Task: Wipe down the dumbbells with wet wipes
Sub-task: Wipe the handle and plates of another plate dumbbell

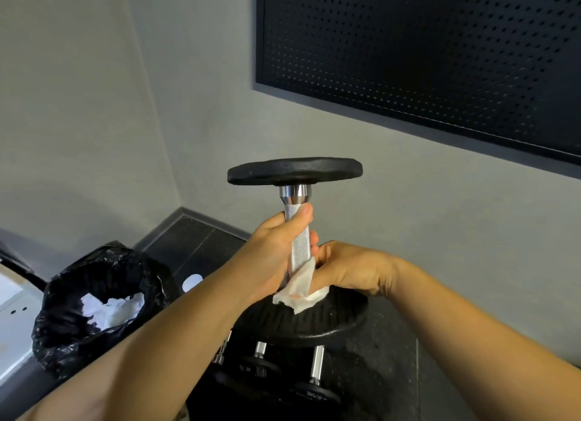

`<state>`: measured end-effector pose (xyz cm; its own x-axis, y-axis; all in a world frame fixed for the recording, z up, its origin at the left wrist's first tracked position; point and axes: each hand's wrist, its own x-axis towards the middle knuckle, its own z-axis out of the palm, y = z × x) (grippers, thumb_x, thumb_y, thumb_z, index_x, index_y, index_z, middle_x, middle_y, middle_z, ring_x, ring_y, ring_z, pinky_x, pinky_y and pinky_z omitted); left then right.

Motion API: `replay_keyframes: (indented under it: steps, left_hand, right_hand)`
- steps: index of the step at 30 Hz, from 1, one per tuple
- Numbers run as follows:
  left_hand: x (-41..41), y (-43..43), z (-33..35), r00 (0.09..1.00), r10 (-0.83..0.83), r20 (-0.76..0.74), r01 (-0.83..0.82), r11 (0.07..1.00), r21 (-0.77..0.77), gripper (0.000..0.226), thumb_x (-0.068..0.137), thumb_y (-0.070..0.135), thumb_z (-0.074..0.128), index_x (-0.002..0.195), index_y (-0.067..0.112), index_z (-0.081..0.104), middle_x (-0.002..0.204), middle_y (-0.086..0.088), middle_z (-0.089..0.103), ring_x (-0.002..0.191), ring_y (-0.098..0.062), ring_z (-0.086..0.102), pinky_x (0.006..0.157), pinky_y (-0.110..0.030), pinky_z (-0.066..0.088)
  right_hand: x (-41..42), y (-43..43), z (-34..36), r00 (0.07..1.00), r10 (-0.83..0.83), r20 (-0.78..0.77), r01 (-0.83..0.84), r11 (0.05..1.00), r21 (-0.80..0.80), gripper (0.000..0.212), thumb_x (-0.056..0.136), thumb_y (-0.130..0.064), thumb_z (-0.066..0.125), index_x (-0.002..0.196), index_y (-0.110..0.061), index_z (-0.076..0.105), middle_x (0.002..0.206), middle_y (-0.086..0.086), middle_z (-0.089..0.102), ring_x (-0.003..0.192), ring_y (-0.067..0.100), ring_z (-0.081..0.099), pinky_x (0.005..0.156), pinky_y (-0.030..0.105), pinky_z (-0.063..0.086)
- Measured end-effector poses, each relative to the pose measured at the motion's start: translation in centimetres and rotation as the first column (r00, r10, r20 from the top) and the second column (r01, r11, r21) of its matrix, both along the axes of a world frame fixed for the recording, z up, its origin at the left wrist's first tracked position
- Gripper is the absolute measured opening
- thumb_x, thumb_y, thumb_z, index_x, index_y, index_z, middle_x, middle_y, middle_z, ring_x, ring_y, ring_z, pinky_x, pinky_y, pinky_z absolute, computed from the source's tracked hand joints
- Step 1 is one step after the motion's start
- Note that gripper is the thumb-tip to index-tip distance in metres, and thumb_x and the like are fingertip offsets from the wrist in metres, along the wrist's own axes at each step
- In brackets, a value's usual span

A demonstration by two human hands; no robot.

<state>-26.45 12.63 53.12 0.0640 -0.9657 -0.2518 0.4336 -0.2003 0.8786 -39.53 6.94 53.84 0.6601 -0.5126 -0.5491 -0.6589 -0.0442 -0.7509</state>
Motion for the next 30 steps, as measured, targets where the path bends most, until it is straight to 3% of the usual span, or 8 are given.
replay_keyframes:
  steps: [5, 8, 10, 12, 16, 20, 26, 30]
  left_hand:
    - [-1.9, -1.1, -0.6, 0.943, 0.228, 0.244, -0.248, 0.967, 0.053, 0.021, 0.094, 0.039, 0.054, 0.101, 0.019, 0.057, 0.087, -0.004, 0.060, 0.089, -0.020, 0.062, 0.096, -0.045, 0.050]
    - [-2.5, -1.9, -1.2, 0.907, 0.251, 0.338, -0.304, 0.946, 0.114, 0.039, 0.096, 0.039, 0.049, 0.121, 0.008, 0.048, 0.084, -0.003, 0.054, 0.089, -0.024, 0.056, 0.097, -0.051, 0.047]
    - [-2.7, -2.1, -1.2, 0.913, 0.240, 0.329, -0.303, 0.940, 0.154, 0.041, 0.097, 0.037, 0.048, 0.124, 0.006, 0.046, 0.082, -0.004, 0.050, 0.087, -0.024, 0.053, 0.091, -0.047, 0.047]
    - [-2.4, -2.1, -1.1, 0.932, 0.228, 0.280, -0.287, 0.939, 0.189, 0.038, 0.095, 0.038, 0.051, 0.119, 0.009, 0.050, 0.086, -0.005, 0.053, 0.091, -0.025, 0.056, 0.095, -0.045, 0.048]
    - [-0.7, -1.8, -0.2, 0.973, 0.196, 0.121, -0.223, 0.935, 0.276, 0.029, 0.087, 0.041, 0.064, 0.094, 0.013, 0.058, 0.077, -0.006, 0.057, 0.074, -0.021, 0.057, 0.085, -0.038, 0.052]
    - [1.2, -1.1, 0.4, 0.976, 0.095, -0.194, -0.039, 0.962, 0.271, 0.033, 0.078, 0.036, 0.070, 0.070, 0.010, 0.052, 0.056, -0.005, 0.046, 0.050, -0.017, 0.044, 0.052, -0.027, 0.040]
    - [2.5, -0.6, 0.1, 0.920, -0.141, -0.365, 0.170, 0.984, 0.048, 0.024, 0.063, 0.031, 0.056, 0.060, 0.010, 0.046, 0.044, -0.001, 0.039, 0.038, -0.014, 0.034, 0.043, -0.021, 0.028]
    - [2.3, -0.6, 0.1, 0.934, -0.072, -0.351, 0.107, 0.991, 0.083, 0.020, 0.063, 0.028, 0.053, 0.063, 0.010, 0.045, 0.045, -0.001, 0.040, 0.037, -0.014, 0.033, 0.043, -0.021, 0.025]
  right_hand:
    - [1.9, 1.4, 0.1, 0.960, -0.194, -0.202, 0.135, 0.952, -0.277, 0.034, 0.063, -0.038, 0.078, 0.089, -0.019, 0.066, 0.090, -0.002, 0.069, 0.095, 0.019, 0.062, 0.099, 0.033, 0.038]
    - [3.2, 2.8, -0.2, 0.868, -0.274, -0.414, -0.056, 0.774, -0.630, 0.020, 0.080, -0.042, 0.060, 0.083, -0.024, 0.054, 0.087, -0.007, 0.058, 0.102, 0.019, 0.052, 0.085, 0.036, 0.023]
    - [3.7, 3.0, -1.0, 0.858, -0.304, -0.413, -0.064, 0.735, -0.675, 0.017, 0.083, -0.040, 0.057, 0.082, -0.025, 0.049, 0.091, -0.005, 0.057, 0.105, 0.019, 0.050, 0.085, 0.036, 0.024]
    - [3.8, 2.9, -1.4, 0.871, -0.286, -0.400, -0.012, 0.801, -0.599, 0.018, 0.082, -0.038, 0.060, 0.075, -0.025, 0.048, 0.089, -0.005, 0.058, 0.106, 0.019, 0.052, 0.089, 0.037, 0.025]
    - [2.7, 2.1, -0.5, 0.978, -0.140, -0.153, 0.117, 0.981, -0.152, 0.036, 0.060, -0.037, 0.083, 0.089, -0.021, 0.068, 0.093, -0.002, 0.071, 0.098, 0.020, 0.064, 0.100, 0.035, 0.044]
    - [1.9, 1.1, 0.1, 0.996, 0.019, -0.090, -0.019, 1.000, -0.002, 0.043, 0.067, -0.028, 0.085, 0.104, -0.014, 0.070, 0.104, 0.004, 0.072, 0.100, 0.019, 0.067, 0.098, 0.031, 0.049]
    - [1.1, 0.4, -0.3, 0.994, 0.099, 0.052, -0.105, 0.985, 0.138, 0.024, 0.077, -0.011, 0.076, 0.100, -0.013, 0.072, 0.102, 0.003, 0.073, 0.100, 0.018, 0.066, 0.099, 0.033, 0.048]
    - [0.9, 0.5, -0.3, 0.993, 0.091, 0.081, -0.104, 0.979, 0.175, 0.023, 0.075, -0.013, 0.077, 0.098, -0.014, 0.073, 0.104, 0.006, 0.072, 0.100, 0.019, 0.066, 0.099, 0.035, 0.048]
